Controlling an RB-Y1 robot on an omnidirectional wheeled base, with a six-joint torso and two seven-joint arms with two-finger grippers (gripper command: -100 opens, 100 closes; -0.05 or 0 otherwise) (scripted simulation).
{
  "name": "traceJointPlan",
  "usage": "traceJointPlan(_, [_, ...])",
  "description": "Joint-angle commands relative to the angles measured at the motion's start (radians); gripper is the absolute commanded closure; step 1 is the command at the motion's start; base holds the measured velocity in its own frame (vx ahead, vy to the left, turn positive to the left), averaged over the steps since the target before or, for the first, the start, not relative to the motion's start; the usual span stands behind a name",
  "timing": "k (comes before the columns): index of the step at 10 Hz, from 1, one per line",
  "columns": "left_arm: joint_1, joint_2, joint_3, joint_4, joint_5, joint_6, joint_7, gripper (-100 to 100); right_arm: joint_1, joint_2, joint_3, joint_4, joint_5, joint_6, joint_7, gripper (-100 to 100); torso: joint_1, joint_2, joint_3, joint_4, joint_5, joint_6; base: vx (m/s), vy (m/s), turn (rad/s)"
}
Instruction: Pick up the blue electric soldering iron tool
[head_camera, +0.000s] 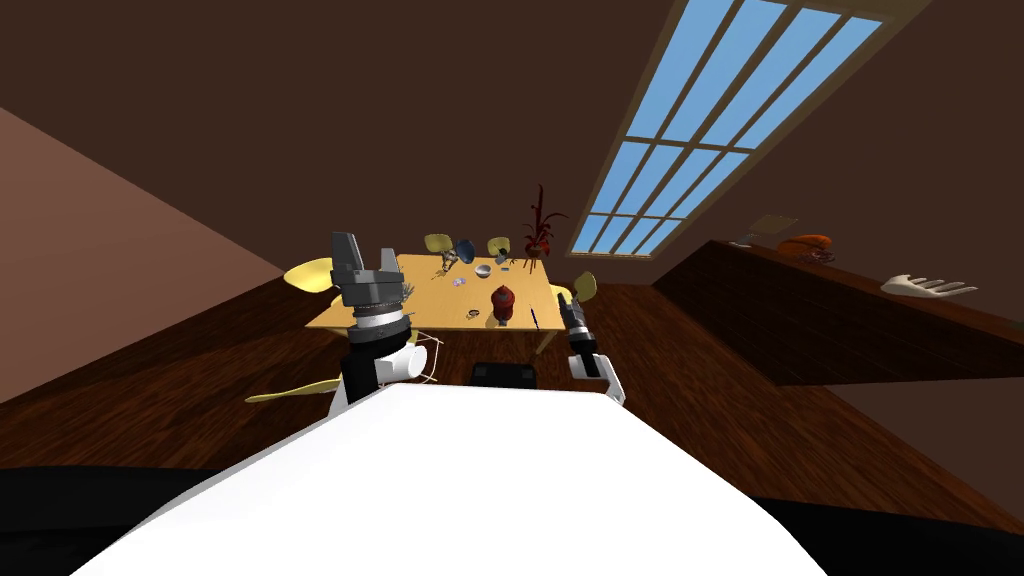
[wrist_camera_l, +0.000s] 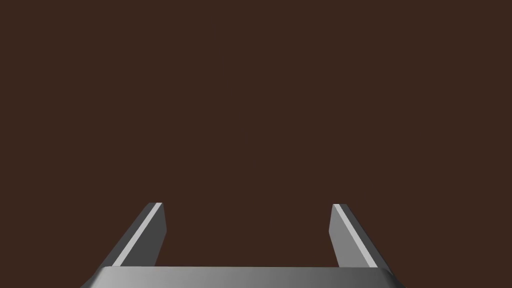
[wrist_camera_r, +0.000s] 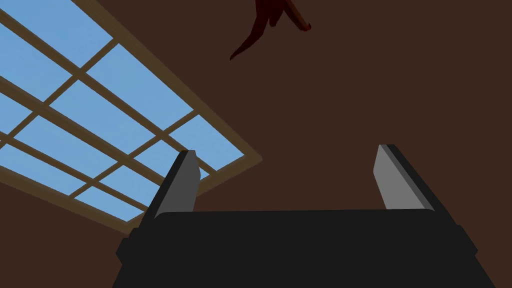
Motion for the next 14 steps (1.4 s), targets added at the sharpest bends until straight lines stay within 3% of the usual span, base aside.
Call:
traceJointPlan(1, [0.000, 0.000, 0.000, 0.000, 0.000, 0.000, 0.000, 0, -0.014, 0.002, 0.001, 0.050, 0.025, 0.005, 0.027, -100, 0.000, 0.000, 0.000, 0.000, 0.000, 0.000, 0.030, 0.025, 0.032])
traceJointPlan(4, [0.000, 0.000, 0.000, 0.000, 0.000, 0.000, 0.000, 0, -0.037, -0.001, 0.005, 0.153, 0.067, 0.021, 0.068, -100, 0.000, 0.000, 0.000, 0.000, 0.000, 0.000, 0.032, 0.022, 0.047])
traceJointPlan(5, [0.000, 0.000, 0.000, 0.000, 0.000, 0.000, 0.000, 0, -0.037, -0.001, 0.005, 0.153, 0.067, 0.021, 0.068, -100, 0.000, 0.000, 0.000, 0.000, 0.000, 0.000, 0.028, 0.013, 0.016])
traceJointPlan(7, [0.000, 0.000, 0.000, 0.000, 0.000, 0.000, 0.000, 0, -0.060, -0.002, 0.009, 0.228, 0.109, 0.038, 0.109, -100, 0.000, 0.000, 0.000, 0.000, 0.000, 0.000, 0.033, 0.023, 0.059])
traceJointPlan(10, [0.000, 0.000, 0.000, 0.000, 0.000, 0.000, 0.000, 0, -0.072, -0.003, 0.011, 0.296, 0.130, 0.047, 0.129, -100, 0.000, 0.000, 0.000, 0.000, 0.000, 0.000, 0.029, 0.020, 0.022])
traceJointPlan(14, [0.000, 0.000, 0.000, 0.000, 0.000, 0.000, 0.000, 0, -0.106, -0.004, 0.016, 0.438, 0.190, 0.072, 0.188, -100, 0.000, 0.000, 0.000, 0.000, 0.000, 0.000, 0.032, 0.019, 0.039])
